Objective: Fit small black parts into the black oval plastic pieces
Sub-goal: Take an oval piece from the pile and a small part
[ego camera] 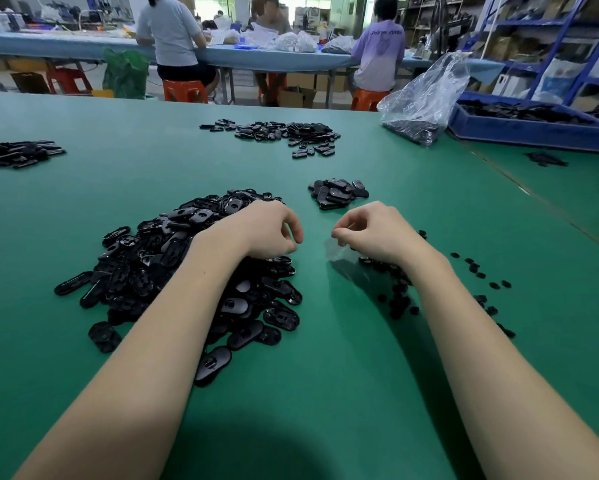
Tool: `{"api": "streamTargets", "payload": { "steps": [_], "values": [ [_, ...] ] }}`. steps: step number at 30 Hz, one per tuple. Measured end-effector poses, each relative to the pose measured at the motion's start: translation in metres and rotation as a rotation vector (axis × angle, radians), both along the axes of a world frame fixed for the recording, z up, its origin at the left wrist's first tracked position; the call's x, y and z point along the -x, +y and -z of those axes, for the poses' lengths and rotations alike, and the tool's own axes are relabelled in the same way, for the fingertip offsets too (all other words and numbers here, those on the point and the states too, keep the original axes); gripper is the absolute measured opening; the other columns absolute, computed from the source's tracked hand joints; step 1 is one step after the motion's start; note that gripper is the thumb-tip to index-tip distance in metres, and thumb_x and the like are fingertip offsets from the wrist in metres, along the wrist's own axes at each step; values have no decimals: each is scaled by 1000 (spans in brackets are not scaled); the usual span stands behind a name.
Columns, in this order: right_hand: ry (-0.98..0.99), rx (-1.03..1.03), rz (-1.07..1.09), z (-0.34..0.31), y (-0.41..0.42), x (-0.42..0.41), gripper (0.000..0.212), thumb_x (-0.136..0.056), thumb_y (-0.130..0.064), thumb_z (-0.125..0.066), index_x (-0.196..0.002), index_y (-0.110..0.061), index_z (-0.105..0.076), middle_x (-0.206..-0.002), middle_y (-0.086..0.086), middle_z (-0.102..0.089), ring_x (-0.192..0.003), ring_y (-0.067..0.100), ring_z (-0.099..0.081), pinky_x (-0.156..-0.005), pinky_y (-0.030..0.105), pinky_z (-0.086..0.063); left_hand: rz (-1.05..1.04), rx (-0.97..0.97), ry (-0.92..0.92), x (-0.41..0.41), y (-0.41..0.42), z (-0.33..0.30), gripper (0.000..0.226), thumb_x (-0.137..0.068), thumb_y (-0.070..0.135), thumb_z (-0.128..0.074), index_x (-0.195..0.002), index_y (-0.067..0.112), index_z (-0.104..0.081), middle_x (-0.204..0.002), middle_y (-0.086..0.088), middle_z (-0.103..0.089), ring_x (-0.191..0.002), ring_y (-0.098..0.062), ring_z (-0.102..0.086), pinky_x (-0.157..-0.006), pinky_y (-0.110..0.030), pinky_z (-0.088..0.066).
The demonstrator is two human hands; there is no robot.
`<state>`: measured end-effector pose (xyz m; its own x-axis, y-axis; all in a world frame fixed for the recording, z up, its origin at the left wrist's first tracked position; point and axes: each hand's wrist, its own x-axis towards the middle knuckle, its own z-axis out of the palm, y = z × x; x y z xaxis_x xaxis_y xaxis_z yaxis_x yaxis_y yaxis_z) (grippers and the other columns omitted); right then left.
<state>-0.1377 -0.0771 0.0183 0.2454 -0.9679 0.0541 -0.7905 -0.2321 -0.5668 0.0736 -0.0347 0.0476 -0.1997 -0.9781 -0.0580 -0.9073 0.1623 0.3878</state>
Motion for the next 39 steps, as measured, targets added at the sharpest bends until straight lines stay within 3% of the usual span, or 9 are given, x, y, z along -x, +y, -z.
{"api": "streamTargets", "payload": {
  "steps": [6,13,17,20,24,27,32,39],
  "values": [
    [18,0,46,0,-1,10,12,-88,-38,-65,-80,-36,-74,-79,-21,-74,-89,6,-69,-90,37,-58,6,-99,-56,2,0,3,18,-84,19,-73,-100,27,-75,-97,8,-72,-93,-14,-66,-90,-25,-51],
    [-7,-1,90,-2,1,12,13,-87,-37,-65,-79,-37,-74,-80,-23,-73,-92,6,-67,-89,37,-57,28,-40,-83,3,1,2,24,-90,12,-57,-97,29,-72,-97,5,-70,-83,-14,-61,-78,-23,-46],
    [-18,17,147,0,-1,16,13,-86,-35,-64,-78,-36,-75,-79,-21,-74,-93,7,-67,-87,37,-57,36,-106,-133,2,1,0,21,-87,12,-63,-97,29,-72,-101,4,-69,-94,-18,-64,-89,-28,-52],
    [-10,10,167,2,-2,18,14,-86,-36,-64,-77,-35,-74,-81,-19,-74,-92,9,-67,-83,36,-57,31,-80,-131,4,2,1,25,-87,8,-59,-92,28,-73,-98,3,-70,-93,-21,-66,-86,-31,-55],
    [24,17,181,4,-3,19,10,-85,-37,-65,-80,-37,-74,-85,-21,-73,-93,9,-65,-75,31,-50,53,48,1,7,0,-1,28,-90,11,-56,-92,29,-77,-85,11,-68,-75,-9,-60,-73,-20,-45],
    [90,18,194,4,-2,18,4,-83,-39,-69,-82,-39,-74,-85,-24,-70,-93,10,-65,-70,27,-42,45,138,161,10,-2,0,24,-92,13,-62,-85,33,-75,-80,18,-66,-72,3,-59,-67,-9,-40],
    [176,-10,203,4,-1,16,5,-77,-43,-78,-82,-42,-77,-86,-22,-73,-92,10,-67,-70,26,-43,24,102,516,13,-5,8,19,-96,17,-60,-88,29,-73,-70,0,-53,-68,-15,-60,-80,-33,-58],
    [221,52,169,5,0,14,7,-90,-44,-69,-87,-40,-73,-89,-20,-69,-95,15,-64,-74,29,-44,-83,67,774,15,-8,20,17,-99,11,-57,-97,17,-73,-91,-7,-70,-70,-11,-64,-67,-21,-56]
  ]
}}
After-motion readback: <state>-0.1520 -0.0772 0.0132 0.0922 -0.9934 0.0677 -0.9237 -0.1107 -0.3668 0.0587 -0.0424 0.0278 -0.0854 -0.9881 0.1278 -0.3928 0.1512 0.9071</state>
